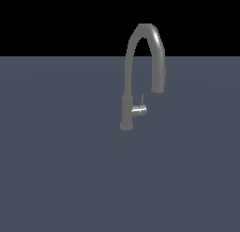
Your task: Turn on the faucet by rotating a designated handle.
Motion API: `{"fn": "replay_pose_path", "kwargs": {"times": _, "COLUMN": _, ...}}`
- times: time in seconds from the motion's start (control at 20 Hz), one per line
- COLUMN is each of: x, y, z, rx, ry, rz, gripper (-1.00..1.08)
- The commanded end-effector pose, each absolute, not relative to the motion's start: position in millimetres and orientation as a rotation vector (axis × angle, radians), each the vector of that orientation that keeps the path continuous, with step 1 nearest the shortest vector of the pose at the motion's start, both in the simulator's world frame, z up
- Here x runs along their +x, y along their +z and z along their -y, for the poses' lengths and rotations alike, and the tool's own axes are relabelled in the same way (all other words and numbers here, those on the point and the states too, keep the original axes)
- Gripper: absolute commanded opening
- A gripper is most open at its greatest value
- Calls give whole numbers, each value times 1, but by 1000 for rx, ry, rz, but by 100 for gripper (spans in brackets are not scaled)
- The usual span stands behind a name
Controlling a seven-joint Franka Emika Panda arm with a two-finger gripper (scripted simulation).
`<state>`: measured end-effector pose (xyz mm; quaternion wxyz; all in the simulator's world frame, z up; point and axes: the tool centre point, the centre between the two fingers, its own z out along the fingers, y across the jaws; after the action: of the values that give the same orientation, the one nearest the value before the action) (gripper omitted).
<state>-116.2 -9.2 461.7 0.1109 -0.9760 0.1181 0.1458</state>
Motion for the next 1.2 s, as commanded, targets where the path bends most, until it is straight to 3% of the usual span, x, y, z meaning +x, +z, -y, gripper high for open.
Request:
{"fn": "replay_pose_path", "kwargs": {"times": 0.0, "x": -103, "y": 456, "z": 12, "rx": -2827, "ry": 476, "rz": -384, "gripper": -100}}
{"fn": "replay_pose_path", "kwargs": {"times": 1.15, "x": 4, "y": 376, "z": 45, "rx": -2398, "ry": 872, "rz": -682, "gripper": -100}}
